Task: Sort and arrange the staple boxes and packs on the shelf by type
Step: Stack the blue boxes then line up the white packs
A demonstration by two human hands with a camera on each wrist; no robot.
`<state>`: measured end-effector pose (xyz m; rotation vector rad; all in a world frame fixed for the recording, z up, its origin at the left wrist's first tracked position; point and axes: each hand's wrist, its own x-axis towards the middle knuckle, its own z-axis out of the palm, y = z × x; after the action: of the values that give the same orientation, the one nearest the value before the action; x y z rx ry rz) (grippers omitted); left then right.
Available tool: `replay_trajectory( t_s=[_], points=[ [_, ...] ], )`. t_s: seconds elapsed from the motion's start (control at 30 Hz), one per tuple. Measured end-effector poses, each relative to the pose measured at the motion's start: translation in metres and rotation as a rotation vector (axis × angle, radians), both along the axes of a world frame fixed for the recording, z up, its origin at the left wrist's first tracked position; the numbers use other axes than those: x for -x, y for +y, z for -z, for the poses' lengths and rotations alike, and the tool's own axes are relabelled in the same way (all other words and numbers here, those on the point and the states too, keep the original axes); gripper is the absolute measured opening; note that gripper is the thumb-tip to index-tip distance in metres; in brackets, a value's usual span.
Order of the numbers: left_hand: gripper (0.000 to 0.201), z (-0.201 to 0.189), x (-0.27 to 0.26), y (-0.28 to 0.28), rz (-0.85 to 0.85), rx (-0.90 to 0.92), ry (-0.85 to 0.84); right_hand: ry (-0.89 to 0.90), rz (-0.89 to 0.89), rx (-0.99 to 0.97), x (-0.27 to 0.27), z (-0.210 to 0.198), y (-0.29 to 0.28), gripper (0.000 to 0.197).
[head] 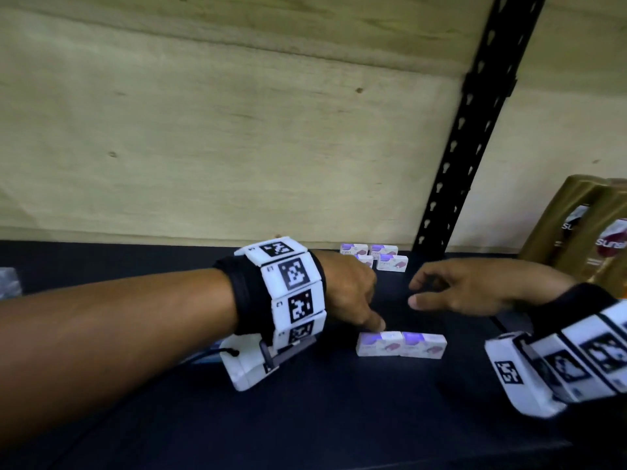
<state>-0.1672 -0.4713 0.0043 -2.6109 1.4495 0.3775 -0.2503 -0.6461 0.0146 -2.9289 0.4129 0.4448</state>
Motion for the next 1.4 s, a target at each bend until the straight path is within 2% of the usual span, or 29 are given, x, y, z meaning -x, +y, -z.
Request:
replay_trajectory(
  t_s=[0.23,0.4,0.63,0.83,1.0,1.23,1.4],
  points=[
    [0.035,-0.016,-0.055,-0.014,-0.037,0.110,-0.177,-0.054,0.041,0.052,-0.067,-0.008,-0.041,0.019],
    [0.040,-0.010,-0.089,-0.027,-0.019,0.082,-0.271,-0.056,0.022,0.096,-0.098,-0.003,-0.052,0.026],
    [0.045,-0.001,-0.119,-0.044,-0.022,0.082,-0.212,-0.024,0.035,0.094,-0.125,0.006,-0.053,0.026],
    [0.042,0.005,-0.127,-0.054,-0.015,0.096,-0.143,-0.010,0.059,0.086,-0.135,0.009,-0.052,0.015],
    [0.037,0.009,-0.122,-0.062,0.021,0.102,-0.123,0.011,0.059,0.081,-0.133,0.008,-0.050,0.014],
    [0.017,0.005,-0.112,-0.066,0.075,0.091,-0.131,-0.005,0.040,0.113,-0.119,0.003,-0.039,0.013],
    [0.023,-0.001,-0.091,-0.053,0.098,0.071,-0.090,0.064,-0.011,0.138,-0.096,-0.005,-0.023,0.009]
  ],
)
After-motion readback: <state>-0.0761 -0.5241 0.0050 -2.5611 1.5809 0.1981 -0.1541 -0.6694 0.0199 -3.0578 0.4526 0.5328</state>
